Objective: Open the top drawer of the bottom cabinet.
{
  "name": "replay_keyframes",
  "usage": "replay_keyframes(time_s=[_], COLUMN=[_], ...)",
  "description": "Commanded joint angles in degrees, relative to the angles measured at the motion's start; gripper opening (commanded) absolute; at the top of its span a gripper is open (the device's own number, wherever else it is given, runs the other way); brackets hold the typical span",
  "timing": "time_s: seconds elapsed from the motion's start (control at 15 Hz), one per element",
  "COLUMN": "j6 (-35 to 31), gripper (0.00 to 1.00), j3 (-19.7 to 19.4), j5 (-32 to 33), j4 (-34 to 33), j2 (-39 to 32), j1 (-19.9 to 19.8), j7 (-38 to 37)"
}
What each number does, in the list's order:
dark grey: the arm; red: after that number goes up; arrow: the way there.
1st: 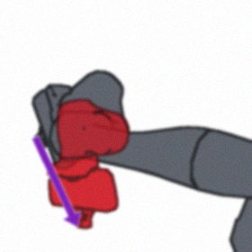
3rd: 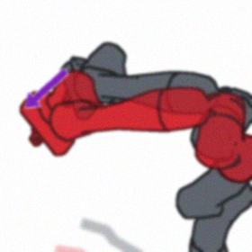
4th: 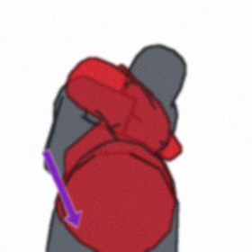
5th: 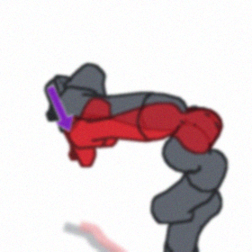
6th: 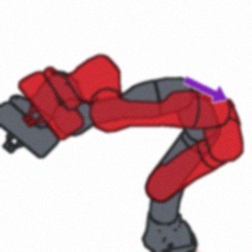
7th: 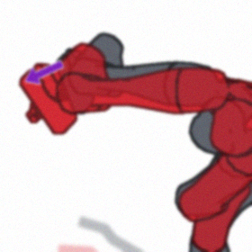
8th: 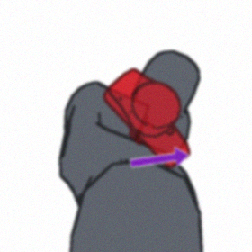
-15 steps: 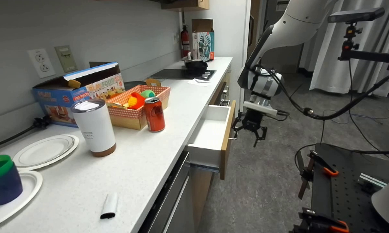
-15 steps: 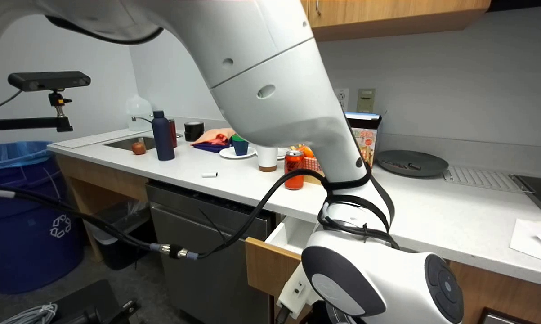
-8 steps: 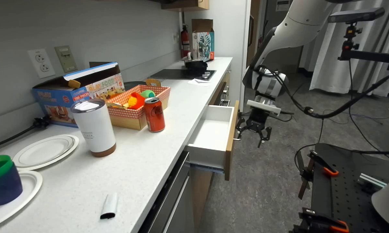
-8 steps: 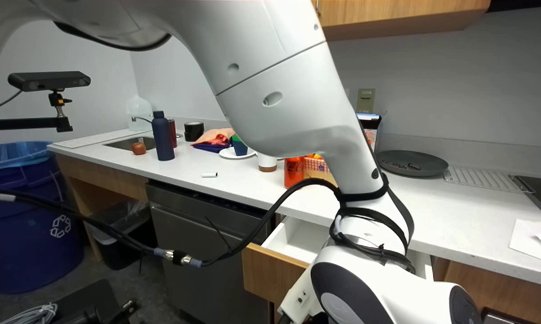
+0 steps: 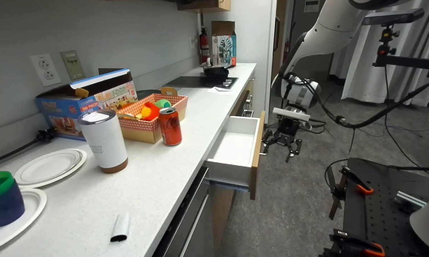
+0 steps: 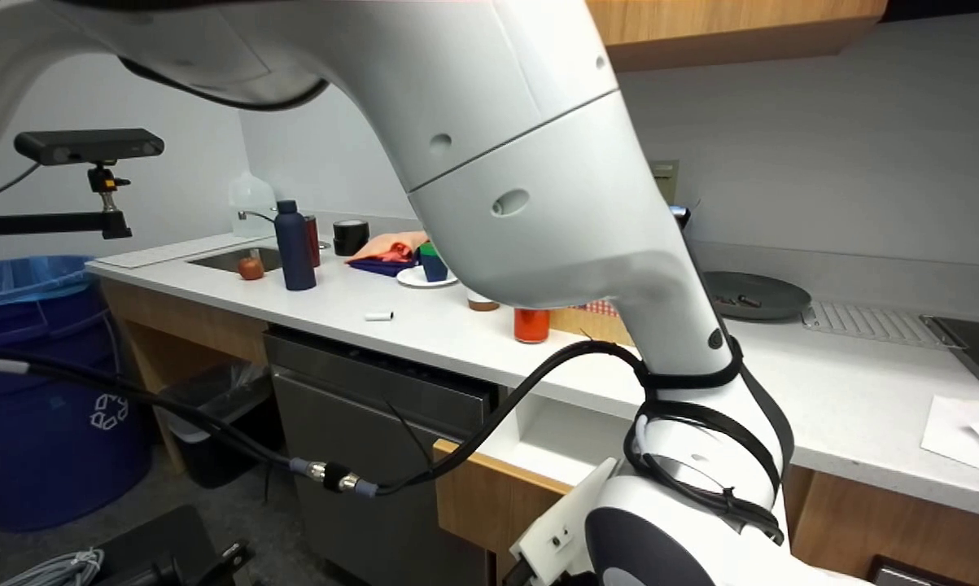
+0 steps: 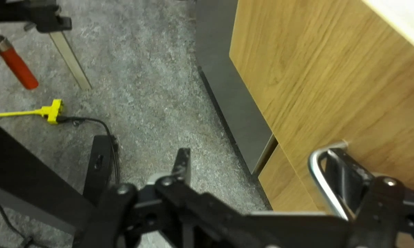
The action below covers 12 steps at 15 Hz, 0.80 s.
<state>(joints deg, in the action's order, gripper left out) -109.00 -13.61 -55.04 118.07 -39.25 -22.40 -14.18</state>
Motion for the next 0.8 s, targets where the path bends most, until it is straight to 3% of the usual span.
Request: replay_keyframes(time_s=[0.0, 0.33, 0.73], j6=[1.5, 1.9, -9.0], gripper=[1.0, 1.0, 1.0], j3=[-1.1, -1.2, -1.8], j5=[-1.0, -1.3, -1.8], j4=[-0.3, -0.3, 1.8], j2=[-0.3, -0.3, 1.6], j1=[0.9, 0.9, 3.5], j7=[-1.0, -2.5, 3.4])
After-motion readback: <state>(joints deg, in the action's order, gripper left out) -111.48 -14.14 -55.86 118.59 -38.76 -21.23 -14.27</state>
